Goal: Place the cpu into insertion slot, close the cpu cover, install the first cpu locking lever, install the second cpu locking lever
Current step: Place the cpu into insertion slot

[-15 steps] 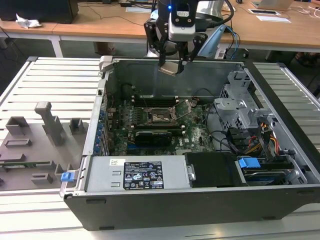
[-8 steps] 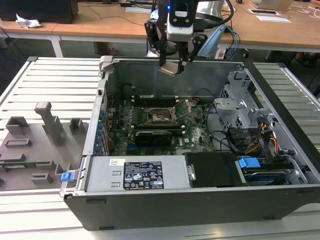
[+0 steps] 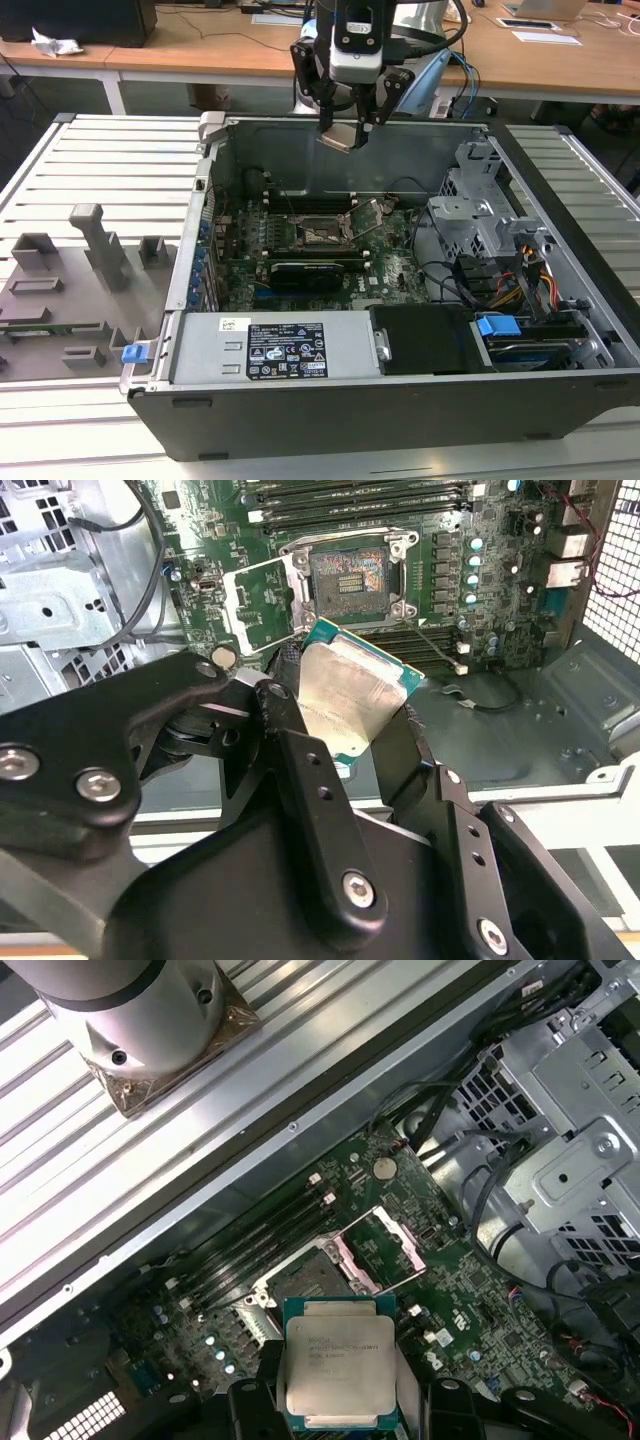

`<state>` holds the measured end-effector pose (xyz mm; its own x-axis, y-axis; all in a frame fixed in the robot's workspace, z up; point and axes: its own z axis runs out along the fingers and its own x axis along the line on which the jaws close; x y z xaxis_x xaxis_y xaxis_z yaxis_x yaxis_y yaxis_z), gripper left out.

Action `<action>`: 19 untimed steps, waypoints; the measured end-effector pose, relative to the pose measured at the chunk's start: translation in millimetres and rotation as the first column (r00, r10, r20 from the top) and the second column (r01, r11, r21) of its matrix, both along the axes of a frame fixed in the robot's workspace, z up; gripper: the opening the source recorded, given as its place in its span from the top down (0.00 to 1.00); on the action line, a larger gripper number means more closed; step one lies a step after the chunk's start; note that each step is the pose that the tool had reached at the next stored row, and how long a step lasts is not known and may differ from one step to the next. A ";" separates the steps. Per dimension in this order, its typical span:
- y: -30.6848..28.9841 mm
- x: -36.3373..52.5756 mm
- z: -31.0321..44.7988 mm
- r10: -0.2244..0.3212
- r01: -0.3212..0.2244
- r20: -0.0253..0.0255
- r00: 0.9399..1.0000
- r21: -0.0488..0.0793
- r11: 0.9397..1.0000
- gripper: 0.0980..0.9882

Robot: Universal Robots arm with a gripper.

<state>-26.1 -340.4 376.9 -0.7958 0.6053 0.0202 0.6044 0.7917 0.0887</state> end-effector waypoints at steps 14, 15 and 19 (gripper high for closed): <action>0.0 0.0 -0.2 -0.068 0.068 0.000 0.998 0.000 0.998 0.52; 0.0 0.0 -0.2 -0.073 0.073 0.000 0.997 0.000 0.997 0.52; 0.0 0.0 -0.3 -0.090 0.090 0.000 0.996 0.000 0.996 0.52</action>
